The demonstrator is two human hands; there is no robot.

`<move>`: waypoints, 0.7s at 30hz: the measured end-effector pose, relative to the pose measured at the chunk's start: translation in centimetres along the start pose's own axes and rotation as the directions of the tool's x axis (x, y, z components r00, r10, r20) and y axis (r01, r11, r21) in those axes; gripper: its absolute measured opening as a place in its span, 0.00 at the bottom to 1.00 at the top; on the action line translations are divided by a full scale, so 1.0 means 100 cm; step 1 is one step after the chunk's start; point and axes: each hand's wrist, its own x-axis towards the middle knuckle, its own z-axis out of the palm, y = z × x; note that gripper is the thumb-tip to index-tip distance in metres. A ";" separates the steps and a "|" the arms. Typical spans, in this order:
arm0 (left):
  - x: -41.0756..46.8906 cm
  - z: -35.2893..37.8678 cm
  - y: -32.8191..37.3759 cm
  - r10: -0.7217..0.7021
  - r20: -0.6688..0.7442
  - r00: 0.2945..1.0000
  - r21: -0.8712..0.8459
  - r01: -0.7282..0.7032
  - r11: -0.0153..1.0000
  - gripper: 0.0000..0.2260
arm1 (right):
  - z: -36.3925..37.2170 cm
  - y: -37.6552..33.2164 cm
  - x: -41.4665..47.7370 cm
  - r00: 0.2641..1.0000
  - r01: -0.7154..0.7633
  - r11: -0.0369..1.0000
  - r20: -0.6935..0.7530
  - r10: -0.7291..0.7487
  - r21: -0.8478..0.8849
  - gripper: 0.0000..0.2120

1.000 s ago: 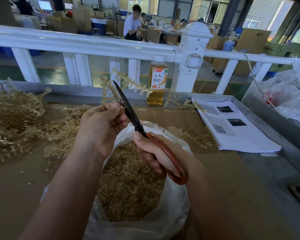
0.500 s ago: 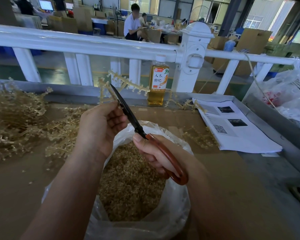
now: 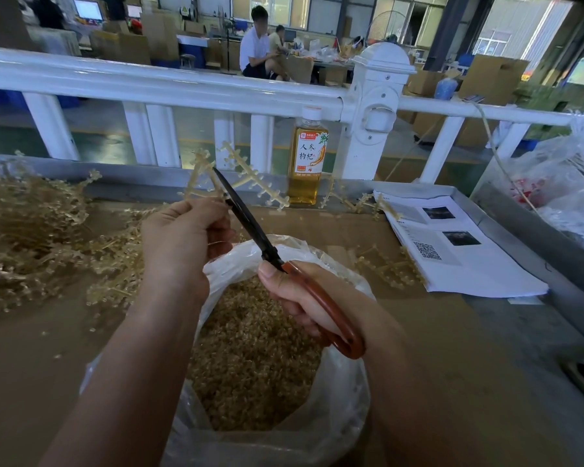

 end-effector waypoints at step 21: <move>-0.005 0.000 0.005 -0.107 0.133 0.985 0.049 0.101 0.994 0.09 | 0.002 0.006 0.003 0.999 0.004 0.995 -0.043 0.000 0.096 0.15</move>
